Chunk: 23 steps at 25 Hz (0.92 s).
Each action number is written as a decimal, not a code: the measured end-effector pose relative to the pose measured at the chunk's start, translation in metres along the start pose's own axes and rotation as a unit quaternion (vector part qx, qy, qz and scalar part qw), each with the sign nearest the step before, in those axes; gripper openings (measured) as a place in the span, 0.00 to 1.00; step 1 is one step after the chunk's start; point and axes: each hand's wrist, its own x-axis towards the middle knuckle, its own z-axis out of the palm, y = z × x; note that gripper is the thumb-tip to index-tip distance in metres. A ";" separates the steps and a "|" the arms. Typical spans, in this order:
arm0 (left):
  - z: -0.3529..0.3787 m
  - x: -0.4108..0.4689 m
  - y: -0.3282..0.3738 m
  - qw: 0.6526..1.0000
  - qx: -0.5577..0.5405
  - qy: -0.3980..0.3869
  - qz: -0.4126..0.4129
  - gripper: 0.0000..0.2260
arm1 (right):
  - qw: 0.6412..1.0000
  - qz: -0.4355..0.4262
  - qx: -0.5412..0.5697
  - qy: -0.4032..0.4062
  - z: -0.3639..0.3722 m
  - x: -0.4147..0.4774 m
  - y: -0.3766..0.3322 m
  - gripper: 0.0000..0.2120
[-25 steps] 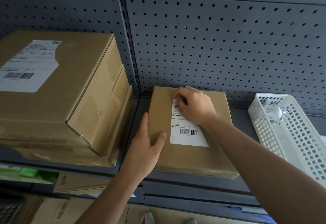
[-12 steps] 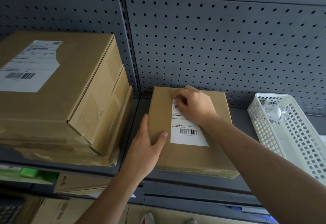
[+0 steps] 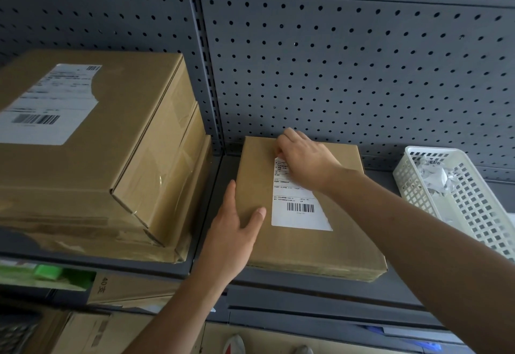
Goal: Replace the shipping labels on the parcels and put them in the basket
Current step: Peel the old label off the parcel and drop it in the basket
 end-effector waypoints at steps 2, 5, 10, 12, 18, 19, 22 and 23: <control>0.001 0.001 -0.001 1.000 0.004 0.005 0.001 0.37 | 1.000 0.010 0.022 0.000 0.000 -0.004 0.001 0.08; 0.001 0.002 -0.002 1.000 0.003 0.007 -0.003 0.37 | 0.999 0.019 0.046 0.008 -0.001 -0.015 0.004 0.12; 0.002 0.003 -0.002 1.000 -0.002 0.010 -0.008 0.37 | 0.997 0.031 0.040 0.061 0.006 -0.037 0.004 0.06; 0.003 0.002 -0.002 1.000 0.001 0.013 -0.005 0.36 | 0.992 0.038 0.093 0.070 0.007 -0.044 0.004 0.06; 0.004 0.002 0.000 1.000 -0.010 0.015 -0.002 0.36 | 0.977 0.070 0.173 0.099 0.006 -0.055 0.003 0.12; 0.004 0.002 0.000 1.000 -0.012 0.016 0.001 0.36 | 0.977 0.066 0.176 0.103 0.005 -0.056 0.003 0.12; 0.005 0.002 -0.002 0.999 -0.018 0.014 0.023 0.35 | 0.978 0.056 0.168 0.107 0.005 -0.058 0.001 0.14; 0.004 0.002 -0.003 0.999 -0.019 0.012 0.030 0.34 | 0.980 0.057 0.157 0.106 0.005 -0.059 -0.001 0.15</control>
